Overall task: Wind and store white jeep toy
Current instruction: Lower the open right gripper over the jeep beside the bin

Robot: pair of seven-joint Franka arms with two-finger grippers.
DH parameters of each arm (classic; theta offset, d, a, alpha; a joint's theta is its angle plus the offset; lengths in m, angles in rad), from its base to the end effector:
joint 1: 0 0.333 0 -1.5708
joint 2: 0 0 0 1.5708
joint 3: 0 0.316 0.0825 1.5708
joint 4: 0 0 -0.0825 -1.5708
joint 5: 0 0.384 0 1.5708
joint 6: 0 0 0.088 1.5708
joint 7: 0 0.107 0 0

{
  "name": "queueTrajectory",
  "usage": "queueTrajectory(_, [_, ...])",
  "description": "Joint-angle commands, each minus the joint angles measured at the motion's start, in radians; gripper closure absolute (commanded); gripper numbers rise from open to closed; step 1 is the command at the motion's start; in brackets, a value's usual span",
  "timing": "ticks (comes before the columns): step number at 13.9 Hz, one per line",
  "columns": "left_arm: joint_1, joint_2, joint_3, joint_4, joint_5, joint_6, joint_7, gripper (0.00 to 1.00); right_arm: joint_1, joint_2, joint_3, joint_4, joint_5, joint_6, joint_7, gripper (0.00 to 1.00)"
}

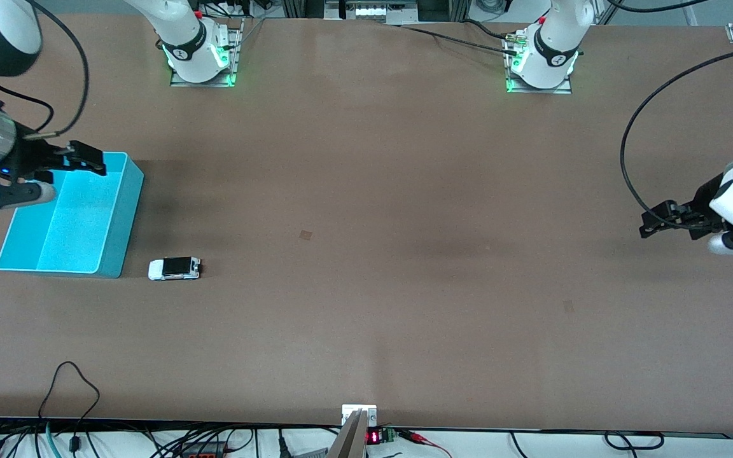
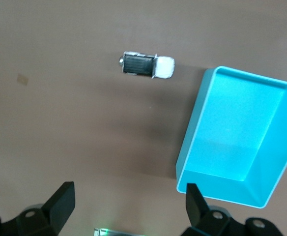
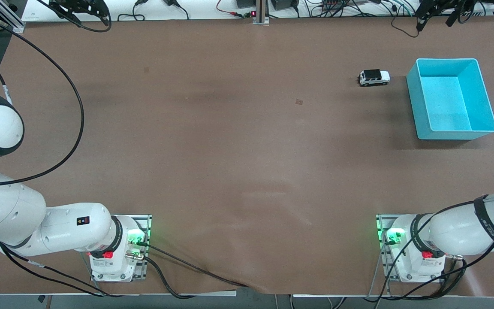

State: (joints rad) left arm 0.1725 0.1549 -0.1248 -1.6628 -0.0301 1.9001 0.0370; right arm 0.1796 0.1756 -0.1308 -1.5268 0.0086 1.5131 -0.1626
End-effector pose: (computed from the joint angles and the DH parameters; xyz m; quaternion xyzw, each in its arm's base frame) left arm 0.6183 0.0318 0.5200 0.9988 0.0108 0.0427 0.0222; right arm 0.5929 0.0358 0.5403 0.9900 0.1048 -0.0940 0.0018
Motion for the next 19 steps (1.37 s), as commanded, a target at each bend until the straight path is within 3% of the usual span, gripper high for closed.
queueTrajectory(1, [-0.016, -0.043, 0.013, 0.015, -0.014, -0.067, -0.029, 0.00, 0.004, 0.042, -0.001, -0.013, 0.008, 0.005, -0.104, 0.00])
queueTrajectory(4, [-0.022, -0.035, 0.011, 0.125, -0.016, -0.157, -0.034, 0.00, -0.056, 0.045, 0.071, -0.091, 0.005, 0.106, -0.300, 0.00])
queueTrajectory(8, [-0.010, -0.024, 0.010, 0.152, -0.008, -0.174, -0.035, 0.00, -0.182, 0.044, 0.207, -0.218, -0.004, 0.300, -0.617, 0.00])
queueTrajectory(13, [-0.010, -0.035, 0.005, 0.135, -0.004, -0.225, -0.085, 0.00, -0.209, 0.091, 0.235, -0.331, -0.009, 0.530, -0.949, 0.00])
queueTrajectory(16, [-0.007, -0.080, 0.005, 0.052, -0.004, -0.166, -0.085, 0.00, -0.209, 0.157, 0.237, -0.331, -0.021, 0.620, -1.041, 0.00])
queueTrajectory(19, [-0.013, -0.081, 0.004, 0.067, -0.004, -0.170, -0.080, 0.00, -0.210, 0.225, 0.252, -0.328, -0.117, 0.720, -1.124, 0.00])
